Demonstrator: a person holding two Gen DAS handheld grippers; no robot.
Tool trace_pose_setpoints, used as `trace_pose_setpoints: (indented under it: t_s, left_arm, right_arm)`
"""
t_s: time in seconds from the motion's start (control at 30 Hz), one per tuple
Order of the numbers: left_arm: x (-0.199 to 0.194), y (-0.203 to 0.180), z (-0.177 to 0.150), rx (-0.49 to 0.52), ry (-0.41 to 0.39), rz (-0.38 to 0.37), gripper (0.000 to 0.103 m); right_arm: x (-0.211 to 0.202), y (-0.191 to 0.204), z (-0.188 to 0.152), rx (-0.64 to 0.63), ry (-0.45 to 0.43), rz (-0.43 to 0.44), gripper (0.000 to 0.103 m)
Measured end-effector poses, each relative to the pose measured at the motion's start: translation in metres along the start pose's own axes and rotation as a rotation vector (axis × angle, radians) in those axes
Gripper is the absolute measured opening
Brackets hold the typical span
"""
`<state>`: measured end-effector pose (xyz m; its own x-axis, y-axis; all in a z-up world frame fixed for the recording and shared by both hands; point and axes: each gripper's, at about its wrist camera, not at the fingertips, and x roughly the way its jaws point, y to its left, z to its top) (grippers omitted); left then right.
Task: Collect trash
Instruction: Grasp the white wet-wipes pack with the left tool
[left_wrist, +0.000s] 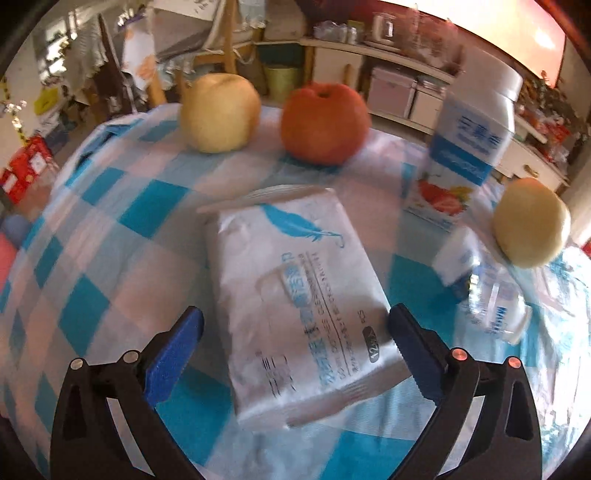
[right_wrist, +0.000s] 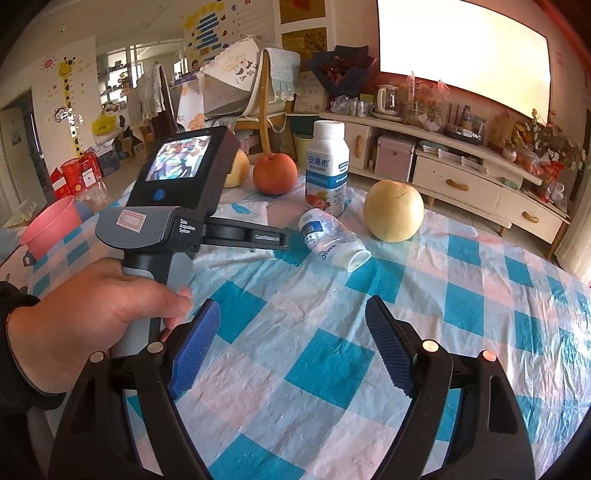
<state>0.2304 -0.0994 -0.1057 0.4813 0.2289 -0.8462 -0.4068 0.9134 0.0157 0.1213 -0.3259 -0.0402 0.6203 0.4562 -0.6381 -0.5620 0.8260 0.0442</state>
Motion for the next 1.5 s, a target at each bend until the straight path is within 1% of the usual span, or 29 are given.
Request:
trace_pose_setpoints:
  t_s: [0.07, 0.17, 0.2, 0.27, 0.37, 0.5, 0.6, 0.63, 0.67, 0.77, 0.9, 0.97, 1.07, 1.27, 1.4, 1.5]
  left_arm:
    - [0.002, 0.007, 0.001, -0.002, -0.008, 0.004, 0.099]
    - [0.007, 0.006, 0.008, 0.03, -0.009, -0.002, 0.099]
    - [0.01, 0.006, 0.013, 0.035, -0.005, -0.009, 0.099]
    - [0.021, 0.004, 0.021, 0.057, 0.027, -0.002, 0.099]
    - [0.029, 0.011, 0.028, 0.043, 0.02, -0.043, 0.099]
    - [0.032, 0.011, 0.031, 0.056, 0.008, -0.054, 0.099]
    - [0.031, 0.01, 0.031, 0.077, 0.0, -0.069, 0.094]
    - [0.027, 0.01, 0.03, 0.094, -0.017, -0.08, 0.084]
    - [0.024, 0.007, 0.027, 0.1, -0.024, -0.081, 0.08]
    - [0.02, 0.012, 0.023, 0.126, -0.034, -0.12, 0.079]
    - [0.016, 0.021, 0.017, 0.159, -0.034, -0.14, 0.078]
    - [0.013, 0.025, 0.013, 0.195, -0.038, -0.154, 0.078]
    - [0.007, 0.033, 0.005, 0.259, -0.056, -0.154, 0.078]
    - [0.001, 0.057, -0.002, 0.312, -0.049, -0.169, 0.078]
    - [0.002, 0.069, -0.002, 0.333, -0.066, -0.18, 0.078]
    - [0.006, 0.077, 0.001, 0.32, -0.067, -0.199, 0.078]
  right_arm:
    - [0.0, -0.001, 0.0, 0.01, -0.001, 0.008, 0.082]
    - [0.0, -0.004, 0.0, 0.025, -0.002, 0.009, 0.082]
    - [-0.001, -0.004, 0.0, 0.029, -0.004, 0.009, 0.082]
    - [0.0, -0.006, -0.001, 0.037, -0.002, 0.008, 0.082]
    - [0.001, -0.007, -0.001, 0.045, 0.003, 0.016, 0.082]
    - [0.003, -0.008, -0.001, 0.049, 0.005, 0.023, 0.082]
    - [0.003, -0.009, -0.001, 0.054, 0.01, 0.021, 0.082]
    - [0.004, -0.009, -0.001, 0.056, 0.011, 0.022, 0.082]
    - [0.004, -0.009, -0.001, 0.058, 0.011, 0.024, 0.082]
    - [0.005, -0.009, 0.0, 0.063, 0.011, 0.03, 0.082]
    - [0.008, -0.011, 0.001, 0.071, 0.009, 0.025, 0.082]
    - [0.011, -0.012, 0.003, 0.07, 0.005, 0.018, 0.082]
    - [0.025, -0.014, 0.009, 0.033, -0.01, 0.007, 0.082]
    - [0.071, -0.022, 0.024, -0.024, 0.031, -0.002, 0.082]
    - [0.095, -0.02, 0.04, -0.07, 0.067, 0.008, 0.082]
    - [0.12, -0.015, 0.052, -0.098, 0.114, 0.016, 0.082]
